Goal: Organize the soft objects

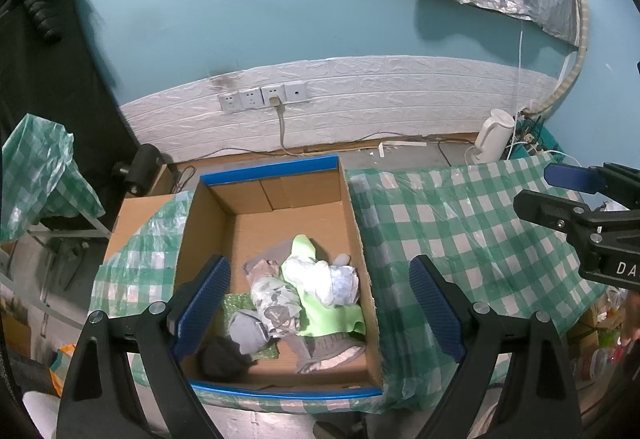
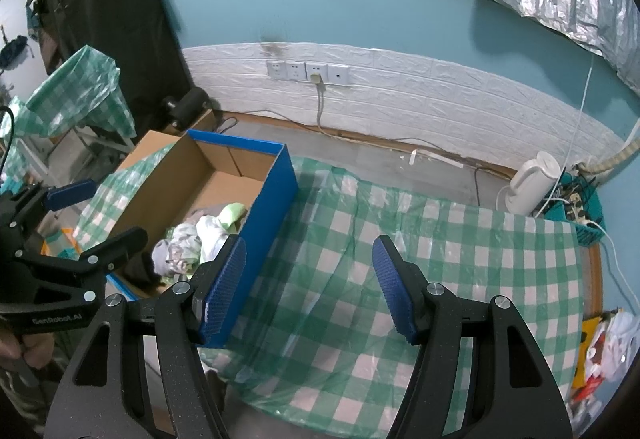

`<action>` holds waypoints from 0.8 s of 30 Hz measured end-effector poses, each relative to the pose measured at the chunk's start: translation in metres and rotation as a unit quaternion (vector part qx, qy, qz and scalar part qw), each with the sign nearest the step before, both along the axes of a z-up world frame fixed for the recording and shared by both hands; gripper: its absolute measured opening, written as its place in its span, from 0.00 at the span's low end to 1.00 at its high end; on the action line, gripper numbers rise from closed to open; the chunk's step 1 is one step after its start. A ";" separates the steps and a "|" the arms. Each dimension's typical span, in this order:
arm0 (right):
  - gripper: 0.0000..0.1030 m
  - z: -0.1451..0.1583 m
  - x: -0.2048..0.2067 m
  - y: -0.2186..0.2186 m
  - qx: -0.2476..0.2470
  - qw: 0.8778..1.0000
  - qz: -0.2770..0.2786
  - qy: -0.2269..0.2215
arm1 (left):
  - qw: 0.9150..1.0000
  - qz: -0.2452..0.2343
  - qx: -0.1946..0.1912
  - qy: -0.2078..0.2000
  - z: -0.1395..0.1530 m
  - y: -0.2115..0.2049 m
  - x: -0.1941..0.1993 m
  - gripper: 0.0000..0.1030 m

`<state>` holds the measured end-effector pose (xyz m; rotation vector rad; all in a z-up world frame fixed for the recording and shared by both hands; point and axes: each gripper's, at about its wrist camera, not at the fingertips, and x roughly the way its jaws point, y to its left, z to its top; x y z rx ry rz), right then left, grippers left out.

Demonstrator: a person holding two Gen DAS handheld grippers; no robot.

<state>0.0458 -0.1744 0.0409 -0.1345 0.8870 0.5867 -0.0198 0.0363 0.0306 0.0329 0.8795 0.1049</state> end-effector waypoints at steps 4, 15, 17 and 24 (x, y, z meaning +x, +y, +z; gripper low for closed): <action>0.63 0.000 0.000 0.001 0.000 1.000 0.000 -0.001 | 1.000 -0.001 0.000 0.000 0.000 -0.001 0.000 0.89; 0.63 0.000 0.000 -0.002 -0.001 1.000 0.000 -0.001 | 1.000 -0.003 -0.002 0.001 0.000 -0.002 0.000 0.89; 0.63 0.000 0.000 -0.002 -0.001 1.000 0.000 0.000 | 1.000 -0.005 -0.002 0.001 -0.001 -0.002 0.000 0.89; 0.63 -0.001 0.000 -0.003 -0.001 1.000 -0.001 0.000 | 1.000 -0.005 -0.001 0.000 -0.001 -0.003 0.000 0.89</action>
